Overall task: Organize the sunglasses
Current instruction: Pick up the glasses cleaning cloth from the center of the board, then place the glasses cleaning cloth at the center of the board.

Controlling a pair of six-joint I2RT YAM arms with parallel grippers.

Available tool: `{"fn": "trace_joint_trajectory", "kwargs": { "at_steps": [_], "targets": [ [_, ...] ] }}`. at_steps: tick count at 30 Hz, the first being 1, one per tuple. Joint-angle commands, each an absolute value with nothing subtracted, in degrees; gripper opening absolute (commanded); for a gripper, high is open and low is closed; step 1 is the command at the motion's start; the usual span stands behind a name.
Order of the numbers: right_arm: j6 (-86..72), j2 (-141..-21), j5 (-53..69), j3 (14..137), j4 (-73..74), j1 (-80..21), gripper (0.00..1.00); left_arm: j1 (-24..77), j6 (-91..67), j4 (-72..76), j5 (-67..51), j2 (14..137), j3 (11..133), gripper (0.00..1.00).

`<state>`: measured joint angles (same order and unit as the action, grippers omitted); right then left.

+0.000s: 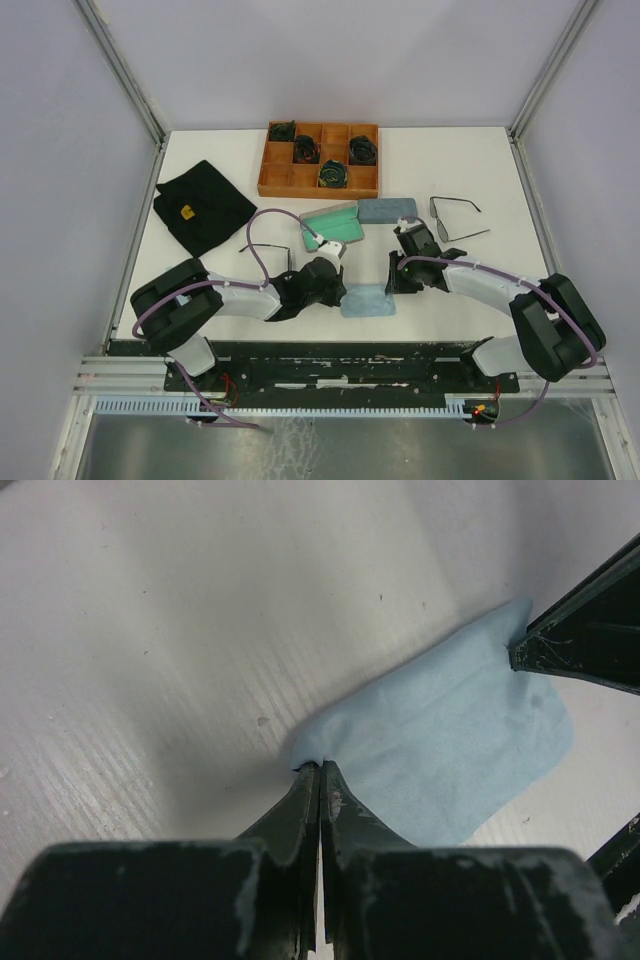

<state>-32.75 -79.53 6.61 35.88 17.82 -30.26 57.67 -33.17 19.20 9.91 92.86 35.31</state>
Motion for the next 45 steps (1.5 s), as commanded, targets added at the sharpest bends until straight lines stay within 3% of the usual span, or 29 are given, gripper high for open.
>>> {"fn": "trace_joint_trajectory", "kwargs": {
  "at_steps": [1,6,14,25,45],
  "targets": [
    [-32.61,-79.86,4.68,36.12,19.61,-30.23,0.23,57.85,-34.45,21.62,9.57,92.45,36.93,0.03],
    [-32.43,-77.48,3.76,36.25,20.65,-30.20,0.10,57.74,-34.67,21.58,9.19,90.87,36.76,0.03],
    [-32.16,-74.53,3.50,37.98,23.81,-30.22,0.06,57.74,-34.63,20.16,8.67,87.64,37.57,0.03],
    [-32.45,-72.14,0.86,40.74,25.76,-30.22,0.07,56.11,-34.20,19.16,7.76,86.36,38.44,0.03],
    [-31.69,-84.15,0.35,43.69,18.29,-30.18,0.15,52.08,-33.14,24.37,-0.20,94.54,38.63,0.03]
  ]
}}
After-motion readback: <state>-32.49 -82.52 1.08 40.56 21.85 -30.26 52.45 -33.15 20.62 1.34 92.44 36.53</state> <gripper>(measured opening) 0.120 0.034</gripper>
